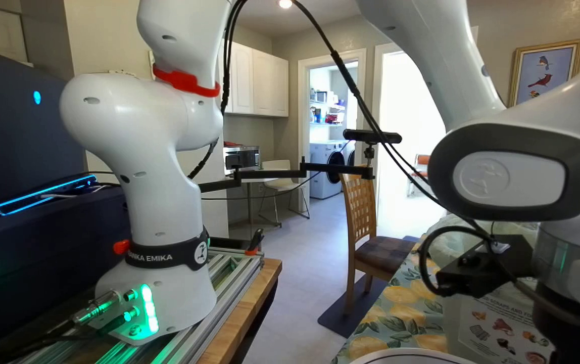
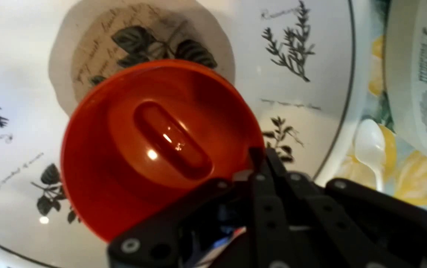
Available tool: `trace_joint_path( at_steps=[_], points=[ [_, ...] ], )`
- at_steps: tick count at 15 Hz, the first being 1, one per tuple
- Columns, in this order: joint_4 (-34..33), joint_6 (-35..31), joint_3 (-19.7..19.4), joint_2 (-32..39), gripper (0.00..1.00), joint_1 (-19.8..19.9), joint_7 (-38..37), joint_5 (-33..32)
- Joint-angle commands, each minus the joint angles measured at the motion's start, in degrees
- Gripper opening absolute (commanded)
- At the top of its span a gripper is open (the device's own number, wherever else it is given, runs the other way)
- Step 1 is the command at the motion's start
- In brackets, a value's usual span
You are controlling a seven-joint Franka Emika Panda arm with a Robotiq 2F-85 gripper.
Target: Move the orange bowl away
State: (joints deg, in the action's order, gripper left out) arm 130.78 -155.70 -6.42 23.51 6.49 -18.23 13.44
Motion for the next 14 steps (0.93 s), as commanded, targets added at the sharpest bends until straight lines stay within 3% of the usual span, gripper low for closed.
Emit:
trace_joint_path(
  at_steps=[1, 7, 14],
  points=[
    [-3.01, 3.51, 2.04, -4.78, 0.01, 0.68, 0.95, 3.79],
    [-13.41, 10.55, 2.71, -5.32, 0.01, 0.42, 0.09, 6.13],
    [-29.42, 17.74, 1.66, 3.15, 0.01, 1.51, -2.62, 7.2]
  ],
)
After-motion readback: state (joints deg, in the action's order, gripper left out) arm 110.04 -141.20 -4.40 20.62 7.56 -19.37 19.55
